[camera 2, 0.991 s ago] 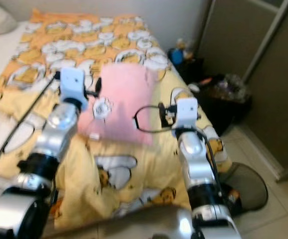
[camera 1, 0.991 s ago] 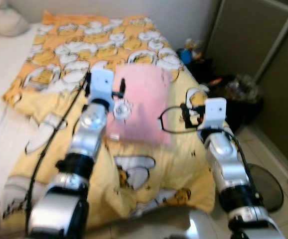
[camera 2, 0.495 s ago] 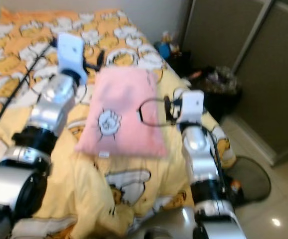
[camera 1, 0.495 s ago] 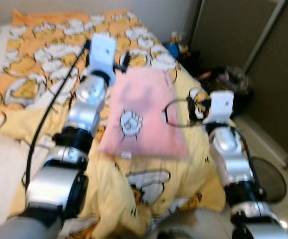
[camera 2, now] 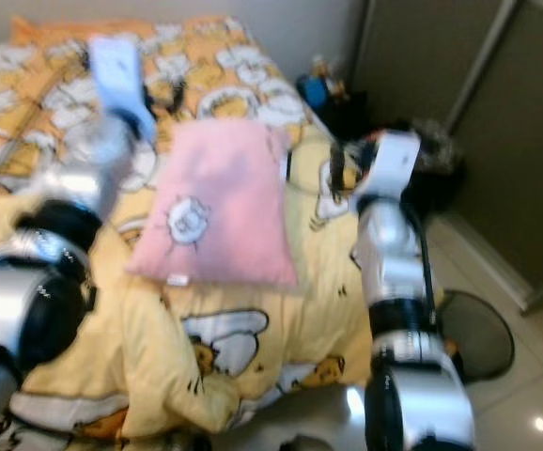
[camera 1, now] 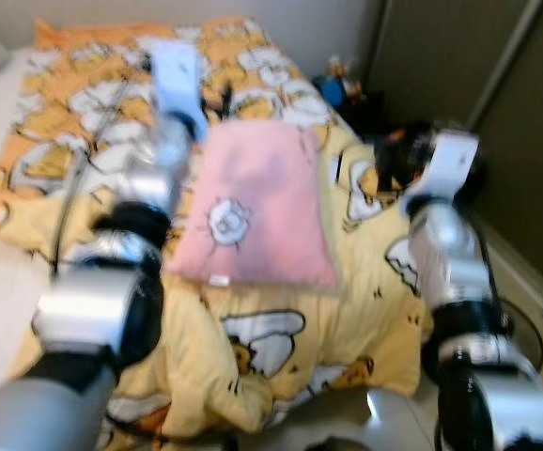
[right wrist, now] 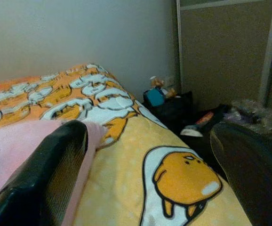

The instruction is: Clean up the room

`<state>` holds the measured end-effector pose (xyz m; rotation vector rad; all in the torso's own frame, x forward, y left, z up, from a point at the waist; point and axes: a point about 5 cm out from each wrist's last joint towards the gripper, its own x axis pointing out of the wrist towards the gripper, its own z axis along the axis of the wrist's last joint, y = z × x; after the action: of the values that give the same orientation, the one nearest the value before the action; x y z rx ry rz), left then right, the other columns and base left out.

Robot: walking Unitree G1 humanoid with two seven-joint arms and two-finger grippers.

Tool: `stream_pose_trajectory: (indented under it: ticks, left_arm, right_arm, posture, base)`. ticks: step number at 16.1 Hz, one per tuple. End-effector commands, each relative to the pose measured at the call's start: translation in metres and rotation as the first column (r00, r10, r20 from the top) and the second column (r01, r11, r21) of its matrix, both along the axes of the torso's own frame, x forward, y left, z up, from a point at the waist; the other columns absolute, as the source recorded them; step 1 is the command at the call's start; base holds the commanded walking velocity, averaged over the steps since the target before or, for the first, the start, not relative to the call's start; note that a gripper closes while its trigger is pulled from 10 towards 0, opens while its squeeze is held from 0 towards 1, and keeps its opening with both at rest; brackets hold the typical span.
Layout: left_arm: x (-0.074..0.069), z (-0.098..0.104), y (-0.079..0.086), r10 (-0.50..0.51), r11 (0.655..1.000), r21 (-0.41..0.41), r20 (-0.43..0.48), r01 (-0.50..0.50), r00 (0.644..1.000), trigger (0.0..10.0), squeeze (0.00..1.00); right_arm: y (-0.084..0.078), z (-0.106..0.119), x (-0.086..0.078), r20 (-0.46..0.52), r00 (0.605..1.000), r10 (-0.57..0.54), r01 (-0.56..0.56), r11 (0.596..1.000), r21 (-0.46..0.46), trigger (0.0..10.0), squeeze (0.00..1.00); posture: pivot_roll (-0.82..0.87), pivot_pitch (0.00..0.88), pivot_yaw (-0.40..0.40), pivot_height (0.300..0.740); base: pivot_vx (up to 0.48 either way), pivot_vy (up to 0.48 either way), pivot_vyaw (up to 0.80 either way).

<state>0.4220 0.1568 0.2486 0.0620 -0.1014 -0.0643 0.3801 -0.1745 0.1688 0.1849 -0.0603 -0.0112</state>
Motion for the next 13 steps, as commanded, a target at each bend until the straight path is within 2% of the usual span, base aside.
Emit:
stream_pose_trajectory:
  ticks: [1,2,3,4,5,8,9,10,13]
  left_arm:
    - [0.000,-0.011,0.013,0.041,0.998,-0.041,-0.075,-0.044,0.996,10.0,0.00]
    - [0.001,-0.014,0.022,0.078,0.993,-0.078,-0.112,-0.087,0.991,10.0,0.00]
    - [0.000,-0.017,0.025,0.086,0.992,-0.084,-0.132,-0.098,0.987,10.0,0.00]
    - [-0.002,-0.028,0.030,0.097,0.989,-0.089,-0.184,-0.115,0.978,10.0,0.00]
    - [-0.002,-0.029,0.031,0.099,0.988,-0.094,-0.191,-0.119,0.977,10.0,0.00]
    - [-0.003,-0.036,0.038,0.082,0.973,-0.191,-0.252,-0.132,0.964,10.0,0.00]
    - [-0.004,-0.039,0.037,0.054,0.966,-0.229,-0.283,-0.122,0.958,10.0,0.00]
    - [-0.004,-0.041,0.035,0.036,0.963,-0.242,-0.304,-0.114,0.952,10.0,0.00]
    - [-0.005,-0.051,0.024,0.006,0.971,-0.222,-0.362,-0.092,0.932,10.0,0.00]
  right_arm:
    - [-0.002,-0.008,0.003,-0.057,0.998,0.006,-0.004,0.999,0.035,10.0,0.00]
    - [-0.001,-0.006,0.009,-0.084,0.996,0.033,-0.027,0.997,0.076,10.0,0.00]
    - [0.001,-0.007,0.011,-0.103,0.993,0.056,-0.045,0.994,0.102,10.0,0.00]
    - [0.010,-0.011,0.015,-0.147,0.981,0.123,-0.096,0.979,0.180,10.0,0.00]
    - [0.012,-0.012,0.016,-0.157,0.977,0.141,-0.108,0.973,0.204,10.0,0.00]
    - [0.027,-0.012,0.020,-0.182,0.946,0.267,-0.190,0.914,0.357,10.0,0.00]
    - [0.031,-0.010,0.021,-0.174,0.936,0.305,-0.214,0.888,0.407,10.0,0.00]
    - [0.032,-0.011,0.021,-0.180,0.930,0.320,-0.221,0.879,0.423,10.0,0.00]
    - [0.031,-0.019,0.020,-0.233,0.918,0.322,-0.167,0.844,0.509,10.0,0.00]
  posture:
    - [-0.17,0.056,0.050,0.740]
    - [-0.17,0.060,0.055,0.740]
    - [-0.17,0.063,0.056,0.740]
    - [-0.17,0.067,0.058,0.740]
    - [-0.17,0.072,0.058,0.740]
    - [-0.16,0.095,0.066,0.740]
    - [-0.17,0.100,0.066,0.740]
    - [-0.17,0.106,0.067,0.740]
    - [-0.20,0.149,0.076,0.740]
  base:
    - [0.000,0.000,0.00]
    - [0.000,0.000,0.00]
    - [0.000,0.000,0.00]
    - [0.000,0.000,0.00]
    - [0.000,0.000,0.00]
    - [0.000,0.000,0.00]
    - [0.000,0.000,0.00]
    - [0.000,0.000,0.00]
    - [0.000,0.000,0.00]
